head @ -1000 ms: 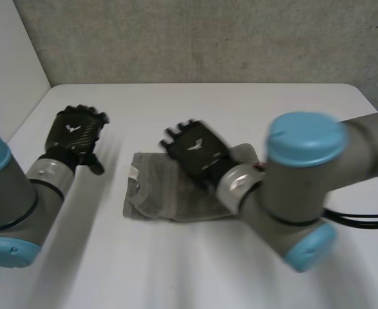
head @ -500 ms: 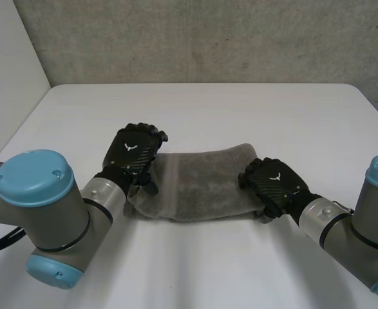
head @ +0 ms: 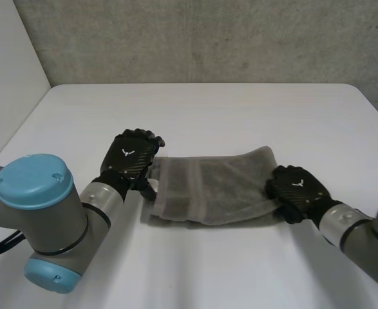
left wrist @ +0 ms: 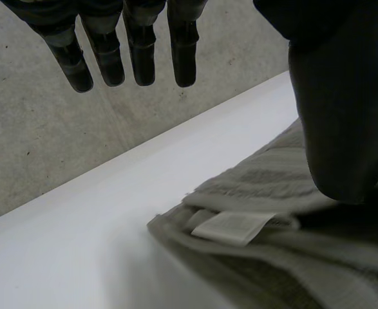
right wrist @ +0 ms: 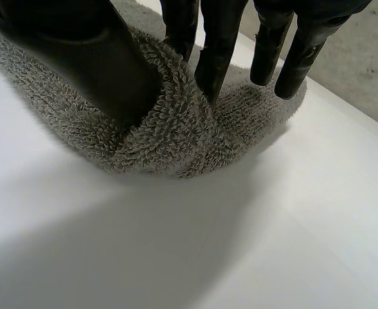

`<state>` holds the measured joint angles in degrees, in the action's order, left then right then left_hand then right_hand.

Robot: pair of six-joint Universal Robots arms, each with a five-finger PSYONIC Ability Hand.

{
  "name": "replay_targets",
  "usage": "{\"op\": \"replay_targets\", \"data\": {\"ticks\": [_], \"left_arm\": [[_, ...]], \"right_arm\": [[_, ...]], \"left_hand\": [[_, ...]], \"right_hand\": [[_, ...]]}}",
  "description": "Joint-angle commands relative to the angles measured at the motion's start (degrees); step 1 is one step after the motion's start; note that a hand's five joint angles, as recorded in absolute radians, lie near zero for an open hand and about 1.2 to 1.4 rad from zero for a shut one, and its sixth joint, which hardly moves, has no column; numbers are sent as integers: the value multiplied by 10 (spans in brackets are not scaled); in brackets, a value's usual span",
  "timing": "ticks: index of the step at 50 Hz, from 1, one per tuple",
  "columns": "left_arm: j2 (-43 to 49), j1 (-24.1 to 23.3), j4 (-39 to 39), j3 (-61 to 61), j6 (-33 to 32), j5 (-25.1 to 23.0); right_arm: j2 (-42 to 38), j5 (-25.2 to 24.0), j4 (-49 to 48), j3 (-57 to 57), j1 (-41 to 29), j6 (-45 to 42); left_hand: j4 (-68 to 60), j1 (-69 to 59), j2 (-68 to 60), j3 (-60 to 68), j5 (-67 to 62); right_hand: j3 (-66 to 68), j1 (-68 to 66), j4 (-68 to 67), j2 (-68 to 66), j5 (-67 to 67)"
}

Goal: Fold the towel.

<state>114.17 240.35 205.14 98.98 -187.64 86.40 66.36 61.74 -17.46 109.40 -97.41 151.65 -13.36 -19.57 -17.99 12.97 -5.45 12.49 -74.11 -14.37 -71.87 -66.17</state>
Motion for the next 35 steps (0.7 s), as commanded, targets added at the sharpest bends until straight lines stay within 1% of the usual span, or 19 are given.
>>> {"op": "replay_targets", "data": {"ticks": [1,2,5,7,9,14,15,16,17,19,20,22,23,25,26,27,28,31,35], "left_arm": [[-2,-4,0,3,0,0],[-2,-4,0,3,0,0],[-4,-4,0,3,0,1],[-4,-3,0,3,0,1],[-4,-1,0,3,0,1],[-4,6,1,2,0,2],[-4,10,1,0,0,2],[-4,10,1,0,0,2],[-5,13,1,-2,0,2],[-5,14,1,-3,0,2],[-5,15,1,-4,1,2],[-9,20,2,-5,2,2],[-9,20,2,-5,2,2],[-12,22,2,-5,2,2],[-15,24,2,-5,2,2],[-16,25,3,-5,2,3],[-16,25,3,-5,2,3],[-18,27,2,-4,3,3],[-18,27,2,-3,3,6]], "right_arm": [[39,-66,71,29,92,-57],[39,-66,71,29,93,-58],[72,-94,129,24,136,-79],[86,-101,147,18,144,-86],[111,-108,181,-5,145,-103],[125,-103,217,-55,125,-106],[131,-99,221,-72,97,-104],[131,-99,221,-73,97,-104],[134,-89,221,-93,62,-101],[123,-47,221,-130,-17,-101],[123,-47,221,-131,-17,-101],[92,4,221,-172,-110,-108],[91,4,221,-172,-110,-108],[55,42,222,-207,-203,-111],[54,43,222,-207,-204,-111],[35,55,222,-220,-241,-110],[35,55,222,-220,-241,-110],[-27,76,219,-246,-307,-109],[-64,86,215,-263,-339,-109]], "left_hand": [[34,51,36,-30,10],[34,51,36,-30,10],[34,51,36,-30,10],[34,51,36,-30,10],[34,51,36,-30,10],[34,53,37,-30,12],[34,53,37,-30,12],[34,53,37,-30,12],[34,53,37,-30,12],[34,53,37,-30,12],[34,55,39,-30,14],[34,55,39,-30,14],[34,55,39,-30,14],[34,55,39,-30,14],[34,55,39,-30,14],[34,56,41,-30,15],[34,57,41,-30,15],[34,58,42,-30,17],[34,60,44,-30,19]], "right_hand": [[-25,-59,44,-81,-38],[-25,-59,44,-81,-38],[-25,-59,44,-81,-38],[-25,-59,44,-81,-38],[-25,-59,44,-81,-38],[-25,-59,44,-81,-38],[-25,-59,44,-81,-38],[-25,-59,44,-81,-38],[-25,-59,44,-81,-38],[-25,-59,44,-81,-38],[-25,-59,44,-81,-38],[-25,-59,44,-81,-38],[-25,-59,44,-81,-38],[-25,-59,44,-81,-38],[-25,-59,44,-81,-38],[-25,-59,44,-81,-38],[-25,-59,44,-81,-38],[-25,-59,44,-81,-38],[-25,-59,44,-81,-38]]}}
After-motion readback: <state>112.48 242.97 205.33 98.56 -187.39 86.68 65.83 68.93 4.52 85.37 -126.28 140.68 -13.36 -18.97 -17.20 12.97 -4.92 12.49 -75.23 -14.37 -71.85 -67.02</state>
